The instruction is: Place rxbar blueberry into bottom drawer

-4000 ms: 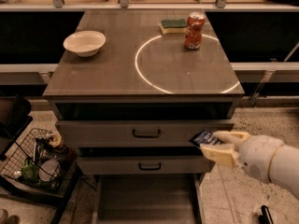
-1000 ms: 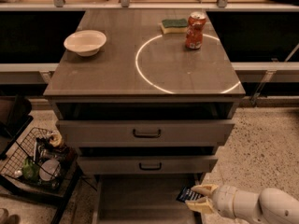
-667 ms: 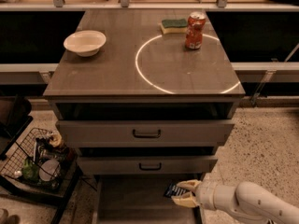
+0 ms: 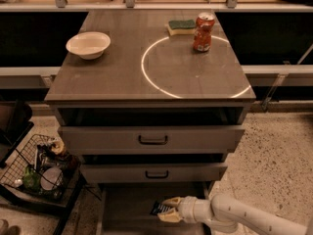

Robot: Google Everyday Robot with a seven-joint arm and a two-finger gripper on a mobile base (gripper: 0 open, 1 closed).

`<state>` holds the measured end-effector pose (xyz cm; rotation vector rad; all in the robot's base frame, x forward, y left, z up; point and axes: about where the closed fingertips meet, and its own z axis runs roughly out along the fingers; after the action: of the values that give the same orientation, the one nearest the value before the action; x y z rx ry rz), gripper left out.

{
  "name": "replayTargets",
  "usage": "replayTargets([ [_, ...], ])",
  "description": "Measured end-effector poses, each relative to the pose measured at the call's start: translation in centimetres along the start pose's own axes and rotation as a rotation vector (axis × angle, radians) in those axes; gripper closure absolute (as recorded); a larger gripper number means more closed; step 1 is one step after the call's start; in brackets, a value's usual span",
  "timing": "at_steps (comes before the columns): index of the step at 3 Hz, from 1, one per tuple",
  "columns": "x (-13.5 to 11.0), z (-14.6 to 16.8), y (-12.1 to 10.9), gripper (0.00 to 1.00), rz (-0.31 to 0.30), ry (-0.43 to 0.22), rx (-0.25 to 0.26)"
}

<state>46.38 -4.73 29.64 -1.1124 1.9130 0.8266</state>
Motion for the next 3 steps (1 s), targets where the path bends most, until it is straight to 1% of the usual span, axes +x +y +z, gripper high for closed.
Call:
replayTargets([
  [1, 3.2, 3.5, 0.7, 1.00, 0.042, 0.019, -0.038],
  [2, 3.6, 4.0, 0.9, 1.00, 0.049, 0.018, -0.044],
  [3, 3.5, 6.0, 1.1, 1.00, 0.047, -0.003, -0.064],
])
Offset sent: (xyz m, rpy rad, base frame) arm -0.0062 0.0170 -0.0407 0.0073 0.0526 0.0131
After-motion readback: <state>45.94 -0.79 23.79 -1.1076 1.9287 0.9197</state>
